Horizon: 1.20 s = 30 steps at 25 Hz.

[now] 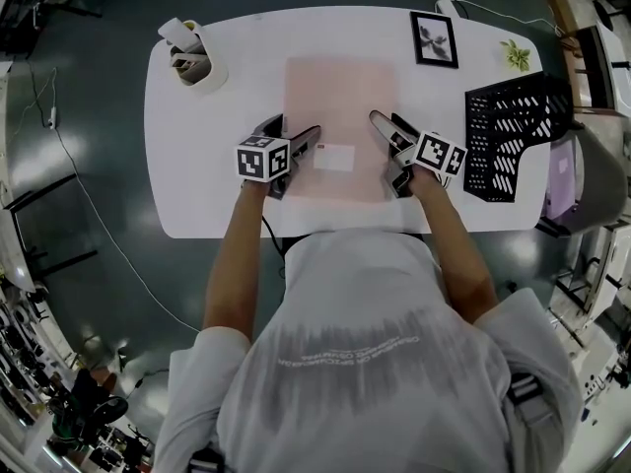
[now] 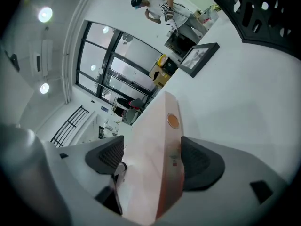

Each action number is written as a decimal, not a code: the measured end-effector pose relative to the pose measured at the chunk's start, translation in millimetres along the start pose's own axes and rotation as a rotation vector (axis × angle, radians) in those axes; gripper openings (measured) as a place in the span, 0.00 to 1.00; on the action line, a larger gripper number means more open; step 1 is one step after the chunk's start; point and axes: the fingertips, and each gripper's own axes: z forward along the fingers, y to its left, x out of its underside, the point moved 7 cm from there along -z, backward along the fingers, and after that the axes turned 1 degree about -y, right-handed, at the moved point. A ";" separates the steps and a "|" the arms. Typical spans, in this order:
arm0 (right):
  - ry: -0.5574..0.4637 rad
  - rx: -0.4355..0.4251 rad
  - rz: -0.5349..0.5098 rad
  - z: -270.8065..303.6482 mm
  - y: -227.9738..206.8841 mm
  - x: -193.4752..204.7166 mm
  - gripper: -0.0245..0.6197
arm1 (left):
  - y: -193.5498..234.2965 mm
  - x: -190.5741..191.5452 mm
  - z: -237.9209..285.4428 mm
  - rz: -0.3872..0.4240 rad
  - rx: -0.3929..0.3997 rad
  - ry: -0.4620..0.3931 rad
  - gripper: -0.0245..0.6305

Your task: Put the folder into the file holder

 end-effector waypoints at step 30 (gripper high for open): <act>-0.056 -0.113 0.282 -7.1 -20.9 0.1 0.47 | 1.2 -3.5 -2.1 -0.027 0.029 -0.006 0.66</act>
